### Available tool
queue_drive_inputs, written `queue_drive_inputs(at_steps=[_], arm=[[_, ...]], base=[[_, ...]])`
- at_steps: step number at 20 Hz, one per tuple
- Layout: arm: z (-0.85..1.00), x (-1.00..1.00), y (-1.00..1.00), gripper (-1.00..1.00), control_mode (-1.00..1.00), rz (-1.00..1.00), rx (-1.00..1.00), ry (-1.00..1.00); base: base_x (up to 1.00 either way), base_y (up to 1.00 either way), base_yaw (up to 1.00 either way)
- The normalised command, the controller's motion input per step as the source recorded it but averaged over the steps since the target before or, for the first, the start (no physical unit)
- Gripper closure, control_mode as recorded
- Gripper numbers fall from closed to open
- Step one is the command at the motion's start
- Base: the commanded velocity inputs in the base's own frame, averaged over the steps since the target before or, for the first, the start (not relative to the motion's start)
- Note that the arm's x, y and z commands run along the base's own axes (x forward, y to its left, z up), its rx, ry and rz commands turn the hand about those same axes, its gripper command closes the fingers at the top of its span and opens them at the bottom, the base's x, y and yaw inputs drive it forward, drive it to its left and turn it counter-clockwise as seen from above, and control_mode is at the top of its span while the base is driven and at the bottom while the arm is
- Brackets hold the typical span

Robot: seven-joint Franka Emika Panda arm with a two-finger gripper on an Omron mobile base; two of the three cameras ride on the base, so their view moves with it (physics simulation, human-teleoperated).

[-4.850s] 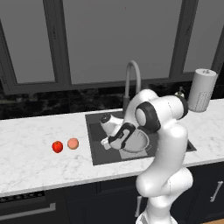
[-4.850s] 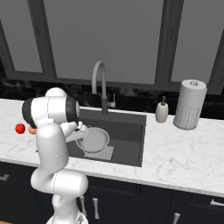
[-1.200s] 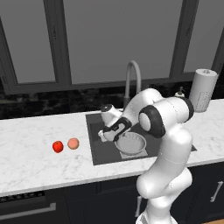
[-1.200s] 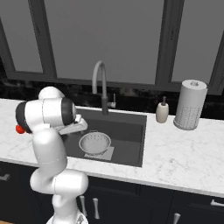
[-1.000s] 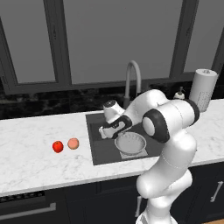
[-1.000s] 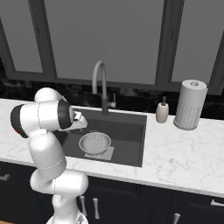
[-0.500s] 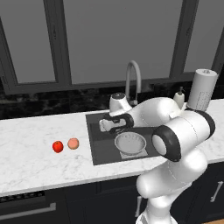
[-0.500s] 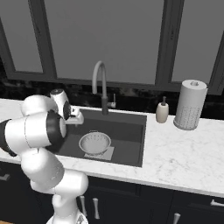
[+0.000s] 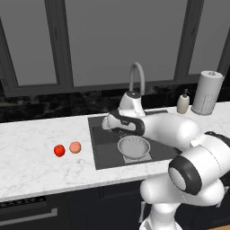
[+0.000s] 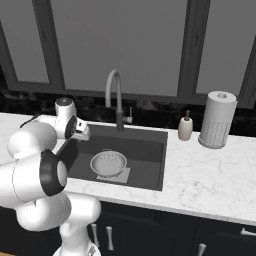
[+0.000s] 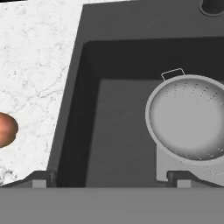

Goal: Put the colander in the sink, put the apple, peach in the colander, and turn on the sink faucet and pour water over the colander.

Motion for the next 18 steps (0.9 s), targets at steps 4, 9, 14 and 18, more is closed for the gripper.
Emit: queue_drive_inputs(at_steps=[4, 9, 14, 18], arm=[[0.53, -0.3, 0.22, -1.0, -1.0, 0.0, 0.17, -0.07], [0.54, -0.19, 0.27, -1.0, -1.0, 0.0, 0.15, -0.09], [0.13, -0.03, 0.5, -1.0, -1.0, 0.0, 0.04, -0.07], [0.0, -0.01, 0.71, -1.0, -1.0, 0.02, 0.0, -0.02]], base=[[0.0, 0.0, 0.0], [0.0, 0.0, 0.0], [0.0, 0.0, 0.0], [0.0, 0.0, 0.0]])
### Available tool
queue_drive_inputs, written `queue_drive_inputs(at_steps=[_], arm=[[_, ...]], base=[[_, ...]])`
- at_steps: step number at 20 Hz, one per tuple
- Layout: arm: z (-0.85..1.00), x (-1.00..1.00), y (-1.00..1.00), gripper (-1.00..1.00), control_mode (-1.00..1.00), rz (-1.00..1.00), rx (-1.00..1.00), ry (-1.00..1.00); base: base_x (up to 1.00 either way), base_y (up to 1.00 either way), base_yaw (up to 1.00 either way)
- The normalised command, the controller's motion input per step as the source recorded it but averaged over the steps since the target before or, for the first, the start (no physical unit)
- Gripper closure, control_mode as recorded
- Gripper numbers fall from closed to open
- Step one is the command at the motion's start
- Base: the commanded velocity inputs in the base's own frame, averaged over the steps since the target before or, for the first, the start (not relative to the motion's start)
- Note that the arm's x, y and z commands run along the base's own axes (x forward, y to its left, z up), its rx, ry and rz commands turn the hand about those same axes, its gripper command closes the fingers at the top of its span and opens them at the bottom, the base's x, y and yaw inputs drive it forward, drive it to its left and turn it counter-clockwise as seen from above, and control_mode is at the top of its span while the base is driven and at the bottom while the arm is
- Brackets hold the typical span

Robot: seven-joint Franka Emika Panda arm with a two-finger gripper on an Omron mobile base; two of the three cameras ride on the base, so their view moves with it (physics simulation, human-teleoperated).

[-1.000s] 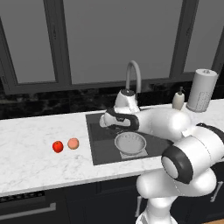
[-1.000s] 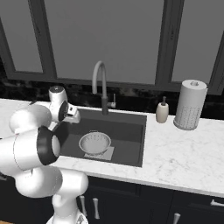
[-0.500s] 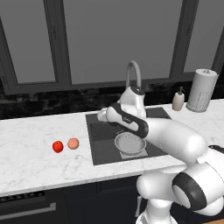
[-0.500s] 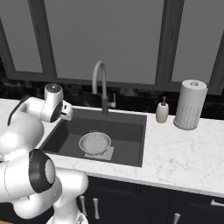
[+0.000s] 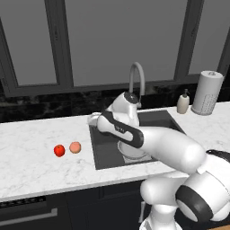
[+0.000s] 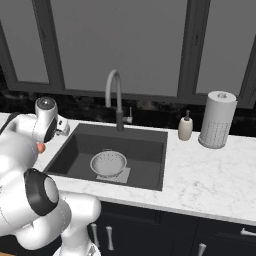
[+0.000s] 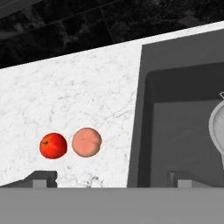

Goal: Put the colander in the sink, put the apple, peach in the colander, and turn on the sink faucet and pour water over the colander.

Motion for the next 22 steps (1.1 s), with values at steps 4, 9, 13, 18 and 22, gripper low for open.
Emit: queue_drive_inputs(at_steps=[4, 9, 13, 18, 22], arm=[[0.0, -0.15, 0.42, -1.0, -1.0, 0.01, -0.01, 0.01], [0.0, -0.07, 0.23, -1.0, -1.0, 0.01, -0.02, 0.07], [-0.02, 0.0, 0.34, -1.0, -1.0, 0.0, -0.04, 0.06], [-0.06, 0.0, 0.47, -1.0, -1.0, 0.0, -0.06, 0.06], [-0.01, 0.0, 0.27, -1.0, -1.0, 0.0, -0.02, 0.02]], base=[[0.0, 0.0, 0.0], [0.0, 0.0, 0.0], [0.0, 0.0, 0.0], [0.0, 0.0, 0.0], [0.0, 0.0, 0.0]])
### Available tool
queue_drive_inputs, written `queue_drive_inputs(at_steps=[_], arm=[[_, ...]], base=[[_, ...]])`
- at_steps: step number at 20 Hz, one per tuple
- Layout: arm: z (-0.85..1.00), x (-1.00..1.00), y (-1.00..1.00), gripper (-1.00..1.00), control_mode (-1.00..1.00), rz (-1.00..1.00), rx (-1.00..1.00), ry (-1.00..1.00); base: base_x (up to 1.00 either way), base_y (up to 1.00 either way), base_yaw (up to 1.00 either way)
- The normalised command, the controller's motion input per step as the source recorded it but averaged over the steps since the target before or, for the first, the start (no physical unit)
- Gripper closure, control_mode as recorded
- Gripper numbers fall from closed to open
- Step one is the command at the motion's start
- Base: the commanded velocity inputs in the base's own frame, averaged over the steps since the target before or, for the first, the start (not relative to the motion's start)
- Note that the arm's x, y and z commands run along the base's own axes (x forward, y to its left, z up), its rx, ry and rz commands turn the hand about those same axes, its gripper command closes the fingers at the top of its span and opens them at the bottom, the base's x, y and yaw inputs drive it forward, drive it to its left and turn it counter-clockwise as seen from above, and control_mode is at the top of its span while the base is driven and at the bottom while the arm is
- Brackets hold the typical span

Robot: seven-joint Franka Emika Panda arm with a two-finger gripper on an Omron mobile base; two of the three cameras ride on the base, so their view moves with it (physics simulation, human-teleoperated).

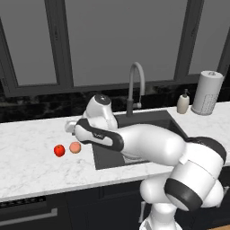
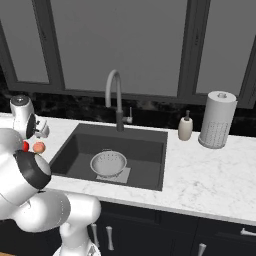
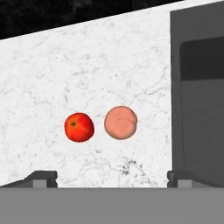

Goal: Put the colander in the sink, put the apple, peach in the colander, and turn on the sink faucet and pour water over the colander.

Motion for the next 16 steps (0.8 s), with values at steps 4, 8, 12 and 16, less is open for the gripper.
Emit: queue_drive_inputs(at_steps=[4, 8, 12, 16], arm=[[-0.03, 0.0, 0.16, -1.0, -1.0, 0.0, 0.0, 0.0], [-0.15, 0.0, 0.14, -1.0, -1.0, 0.0, 0.0, 0.0], [-0.2, 0.0, 0.08, -1.0, -1.0, 0.0, 0.0, 0.0], [-0.15, 0.0, 0.04, -1.0, -1.0, 0.0, 0.0, 0.0]], base=[[0.0, 0.0, 0.0], [0.0, 0.0, 0.0], [0.0, 0.0, 0.0], [0.0, 0.0, 0.0]])
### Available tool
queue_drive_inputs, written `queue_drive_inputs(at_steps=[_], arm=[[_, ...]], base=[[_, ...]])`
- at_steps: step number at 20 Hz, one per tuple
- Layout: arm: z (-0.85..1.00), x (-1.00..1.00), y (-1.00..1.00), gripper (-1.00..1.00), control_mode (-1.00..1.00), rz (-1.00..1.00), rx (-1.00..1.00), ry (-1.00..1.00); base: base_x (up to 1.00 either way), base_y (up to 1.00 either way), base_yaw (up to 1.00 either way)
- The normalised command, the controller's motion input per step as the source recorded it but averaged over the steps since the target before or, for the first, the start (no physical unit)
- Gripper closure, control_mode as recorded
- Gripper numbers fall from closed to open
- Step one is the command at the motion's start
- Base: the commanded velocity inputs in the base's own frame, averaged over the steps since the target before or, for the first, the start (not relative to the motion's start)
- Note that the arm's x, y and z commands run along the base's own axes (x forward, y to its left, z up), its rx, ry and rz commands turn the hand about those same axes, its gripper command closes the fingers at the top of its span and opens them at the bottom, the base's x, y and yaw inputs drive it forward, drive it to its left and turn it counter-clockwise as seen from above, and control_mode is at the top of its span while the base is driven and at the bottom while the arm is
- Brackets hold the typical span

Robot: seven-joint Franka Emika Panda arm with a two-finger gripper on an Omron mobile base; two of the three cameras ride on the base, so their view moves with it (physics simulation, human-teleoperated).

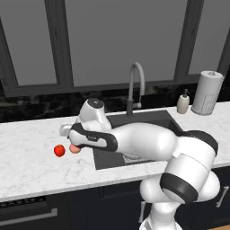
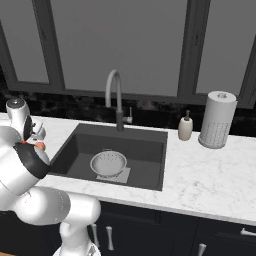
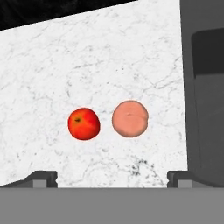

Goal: Put the colander in the sink, put the apple, peach in the colander, and turn on the sink faucet and pour water over the colander.

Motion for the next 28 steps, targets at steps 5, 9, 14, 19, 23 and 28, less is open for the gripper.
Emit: queue_drive_inputs(at_steps=[5, 9, 14, 19, 23, 28], arm=[[-0.11, 0.0, 0.04, -1.0, -1.0, 0.0, 0.0, 0.0], [-0.03, 0.0, 0.08, -1.0, -1.0, 0.0, 0.0, 0.0], [-0.17, 0.0, 0.05, -1.0, -1.0, 0.0, 0.0, 0.0], [-0.09, 0.0, 0.03, -1.0, -1.0, 0.0, 0.0, 0.0], [0.0, 0.0, -0.06, -1.0, -1.0, 0.0, 0.0, 0.0], [-0.03, 0.01, -0.31, -1.0, -1.0, 0.0, 0.0, 0.0]], base=[[0.0, 0.0, 0.0], [0.0, 0.0, 0.0], [0.0, 0.0, 0.0], [0.0, 0.0, 0.0], [0.0, 0.0, 0.0], [0.0, 0.0, 0.0]])
